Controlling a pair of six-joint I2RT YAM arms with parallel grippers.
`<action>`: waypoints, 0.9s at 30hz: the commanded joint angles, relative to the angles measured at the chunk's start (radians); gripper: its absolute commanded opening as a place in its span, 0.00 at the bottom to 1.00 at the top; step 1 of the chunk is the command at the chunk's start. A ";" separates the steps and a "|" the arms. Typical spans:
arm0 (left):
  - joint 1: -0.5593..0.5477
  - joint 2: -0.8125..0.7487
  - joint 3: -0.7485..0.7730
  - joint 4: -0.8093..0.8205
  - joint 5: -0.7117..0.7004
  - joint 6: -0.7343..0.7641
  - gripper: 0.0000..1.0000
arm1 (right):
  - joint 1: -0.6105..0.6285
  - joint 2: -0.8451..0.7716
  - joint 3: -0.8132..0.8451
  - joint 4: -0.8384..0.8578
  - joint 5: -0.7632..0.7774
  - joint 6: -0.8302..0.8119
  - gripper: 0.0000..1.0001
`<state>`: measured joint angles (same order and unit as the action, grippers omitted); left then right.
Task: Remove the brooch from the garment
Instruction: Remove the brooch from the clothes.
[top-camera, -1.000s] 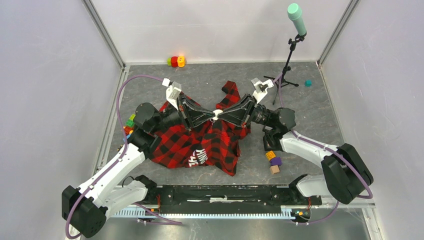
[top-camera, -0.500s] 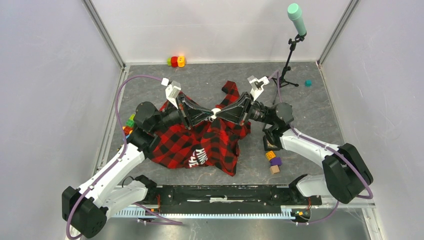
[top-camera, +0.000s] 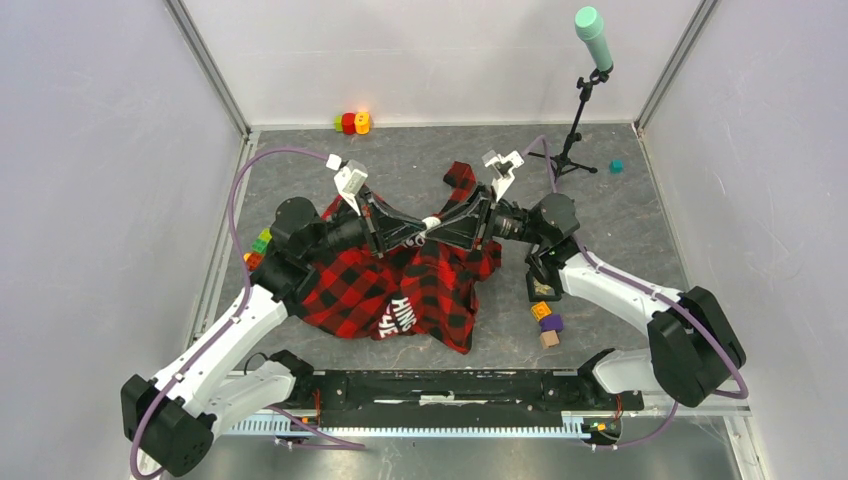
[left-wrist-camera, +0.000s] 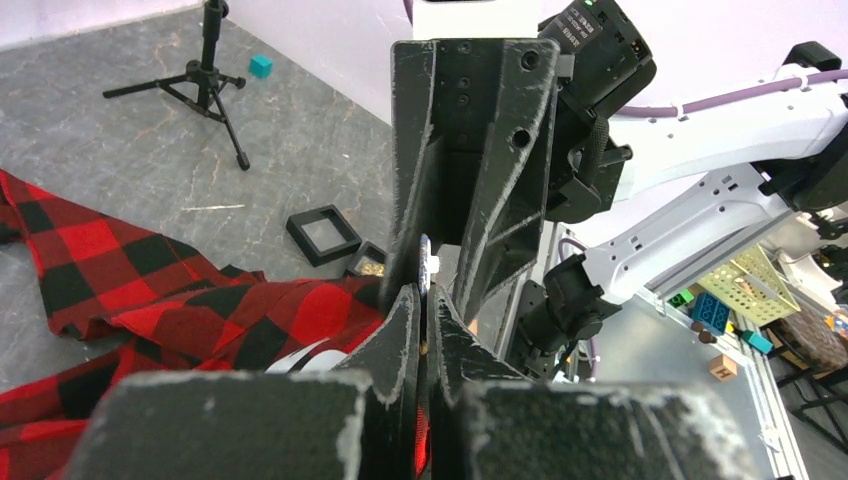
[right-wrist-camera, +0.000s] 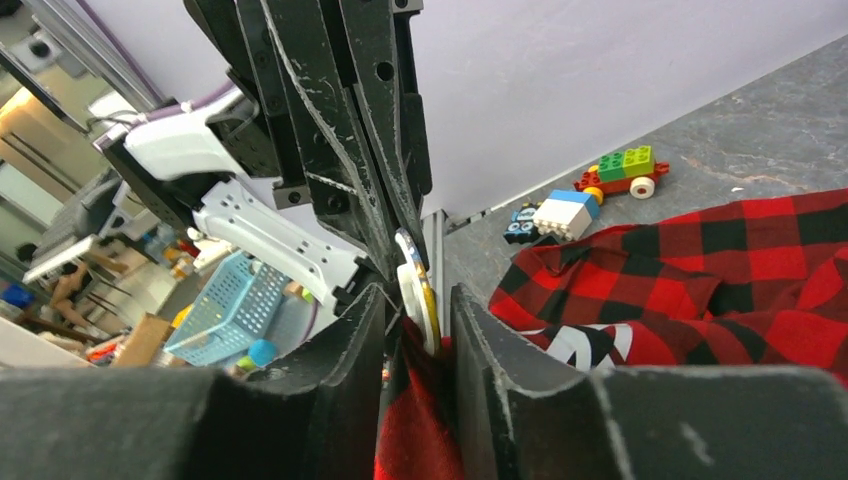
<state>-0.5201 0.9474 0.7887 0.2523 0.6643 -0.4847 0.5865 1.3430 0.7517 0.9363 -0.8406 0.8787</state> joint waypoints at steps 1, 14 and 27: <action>-0.024 -0.018 0.070 -0.116 -0.113 0.080 0.02 | 0.018 -0.026 0.001 -0.024 -0.006 -0.071 0.42; -0.021 -0.040 0.172 -0.345 -0.240 0.187 0.02 | 0.018 -0.060 -0.003 -0.412 0.057 -0.430 0.42; -0.021 0.054 0.292 -0.725 -0.279 0.398 0.02 | -0.045 -0.015 0.144 -0.409 0.109 -0.355 0.00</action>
<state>-0.5438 0.9741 1.0023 -0.2848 0.4416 -0.2298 0.5774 1.3201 0.8158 0.4595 -0.7593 0.4786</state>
